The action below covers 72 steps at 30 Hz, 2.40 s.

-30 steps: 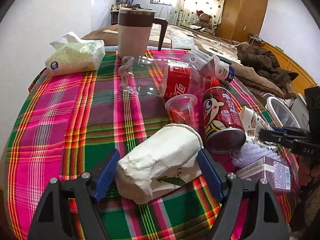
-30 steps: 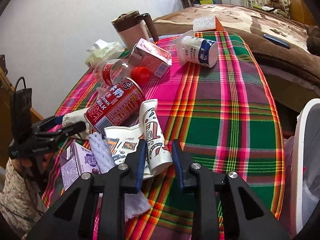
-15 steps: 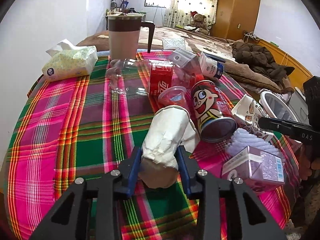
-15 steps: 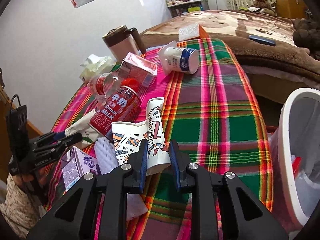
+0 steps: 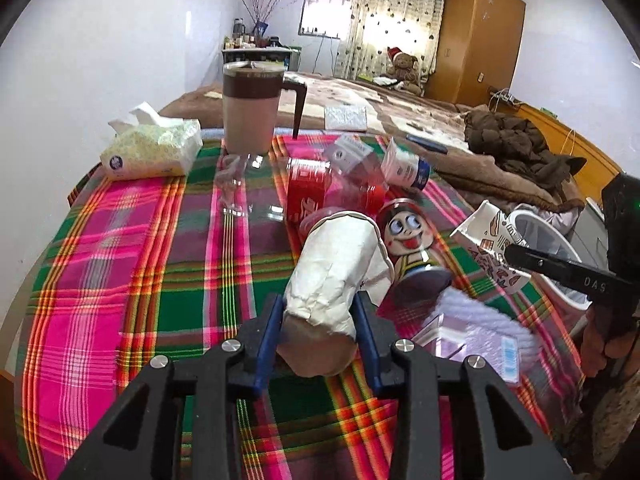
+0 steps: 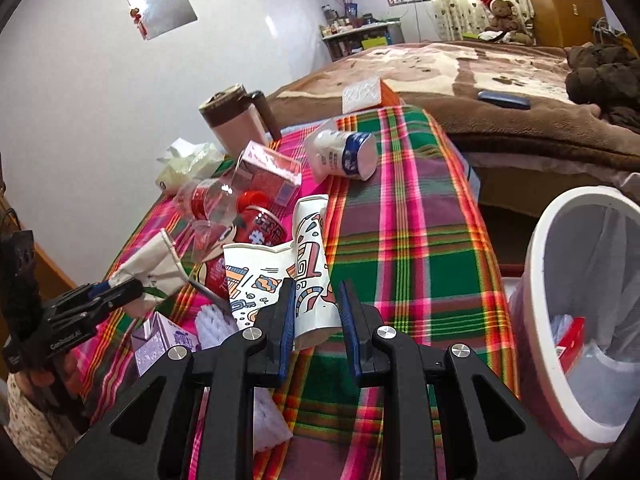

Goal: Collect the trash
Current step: 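Carry both items over the wastebasket and open both tools to drop them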

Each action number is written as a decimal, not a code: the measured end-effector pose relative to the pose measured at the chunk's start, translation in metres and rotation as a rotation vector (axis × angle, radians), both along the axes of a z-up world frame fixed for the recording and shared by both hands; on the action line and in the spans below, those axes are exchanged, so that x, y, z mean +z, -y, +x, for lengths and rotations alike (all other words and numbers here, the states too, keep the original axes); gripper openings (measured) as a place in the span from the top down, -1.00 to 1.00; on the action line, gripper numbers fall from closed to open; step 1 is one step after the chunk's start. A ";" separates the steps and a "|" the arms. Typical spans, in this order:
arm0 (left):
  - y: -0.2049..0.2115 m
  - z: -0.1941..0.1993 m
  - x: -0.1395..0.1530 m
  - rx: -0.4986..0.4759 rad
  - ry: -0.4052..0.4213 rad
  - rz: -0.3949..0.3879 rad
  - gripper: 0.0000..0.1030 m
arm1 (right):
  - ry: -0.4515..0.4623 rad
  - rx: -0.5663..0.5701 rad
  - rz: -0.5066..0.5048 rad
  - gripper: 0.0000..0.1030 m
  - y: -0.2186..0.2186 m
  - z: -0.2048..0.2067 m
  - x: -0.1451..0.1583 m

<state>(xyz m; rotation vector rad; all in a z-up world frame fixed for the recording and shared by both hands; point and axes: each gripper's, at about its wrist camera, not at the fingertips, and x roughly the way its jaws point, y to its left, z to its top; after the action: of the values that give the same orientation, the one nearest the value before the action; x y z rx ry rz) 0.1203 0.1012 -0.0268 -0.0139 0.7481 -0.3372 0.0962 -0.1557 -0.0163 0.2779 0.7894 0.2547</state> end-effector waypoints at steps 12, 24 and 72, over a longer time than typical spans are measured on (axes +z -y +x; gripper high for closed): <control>0.031 -0.012 0.035 -0.013 0.086 -0.023 0.27 | 0.080 -0.068 0.014 0.57 0.030 -0.018 0.024; 0.092 -0.013 0.050 -0.095 0.110 -0.053 0.26 | 0.148 -0.200 -0.013 0.57 0.085 -0.045 0.046; 0.284 -0.006 0.006 -0.367 -0.022 -0.039 -0.40 | -0.040 -0.482 -0.190 0.23 0.189 -0.061 -0.002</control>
<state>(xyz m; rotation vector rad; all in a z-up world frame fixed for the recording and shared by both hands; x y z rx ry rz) 0.1147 -0.1831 -0.0205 0.0837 0.7651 -0.7027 0.0352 -0.3444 -0.0181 0.2859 0.7565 -0.2784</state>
